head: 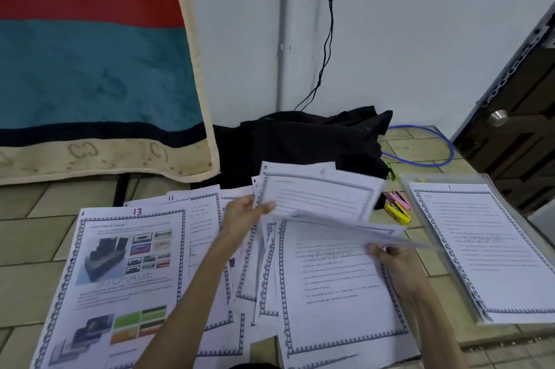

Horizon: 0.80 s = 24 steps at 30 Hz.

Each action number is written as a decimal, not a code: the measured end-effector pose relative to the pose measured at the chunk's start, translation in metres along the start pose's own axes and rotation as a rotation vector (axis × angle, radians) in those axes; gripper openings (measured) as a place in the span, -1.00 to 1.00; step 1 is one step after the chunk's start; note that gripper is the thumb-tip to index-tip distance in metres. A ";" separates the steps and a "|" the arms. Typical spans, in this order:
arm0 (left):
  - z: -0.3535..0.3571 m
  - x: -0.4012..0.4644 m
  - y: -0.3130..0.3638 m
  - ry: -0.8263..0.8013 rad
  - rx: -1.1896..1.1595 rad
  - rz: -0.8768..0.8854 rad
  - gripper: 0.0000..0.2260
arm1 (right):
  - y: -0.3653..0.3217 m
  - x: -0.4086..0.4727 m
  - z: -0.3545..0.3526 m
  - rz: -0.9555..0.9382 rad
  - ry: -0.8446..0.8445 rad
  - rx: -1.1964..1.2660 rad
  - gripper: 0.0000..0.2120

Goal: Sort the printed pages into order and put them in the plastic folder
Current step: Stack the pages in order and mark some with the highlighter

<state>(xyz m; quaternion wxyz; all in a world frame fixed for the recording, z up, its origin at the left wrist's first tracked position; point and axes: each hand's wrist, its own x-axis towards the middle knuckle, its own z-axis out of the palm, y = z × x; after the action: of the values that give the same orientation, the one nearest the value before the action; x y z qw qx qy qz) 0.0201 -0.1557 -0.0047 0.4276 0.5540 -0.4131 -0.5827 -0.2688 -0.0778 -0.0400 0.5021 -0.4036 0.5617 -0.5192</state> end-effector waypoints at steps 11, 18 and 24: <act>0.020 -0.011 -0.016 -0.405 -0.201 -0.224 -0.46 | 0.011 0.010 -0.005 -0.025 0.077 0.168 -0.46; 0.008 0.018 -0.009 0.223 -0.049 -0.228 -0.70 | 0.015 0.011 -0.004 -0.032 0.056 0.146 -0.90; 0.018 0.033 -0.004 0.235 0.045 -0.253 -0.50 | 0.019 0.017 -0.010 -0.062 -0.079 0.253 -0.56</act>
<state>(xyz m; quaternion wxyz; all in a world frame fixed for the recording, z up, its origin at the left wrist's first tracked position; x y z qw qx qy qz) 0.0011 -0.1864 -0.0173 0.3835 0.6754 -0.3002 -0.5537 -0.2804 -0.0899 -0.0619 0.5543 -0.3745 0.4587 -0.5848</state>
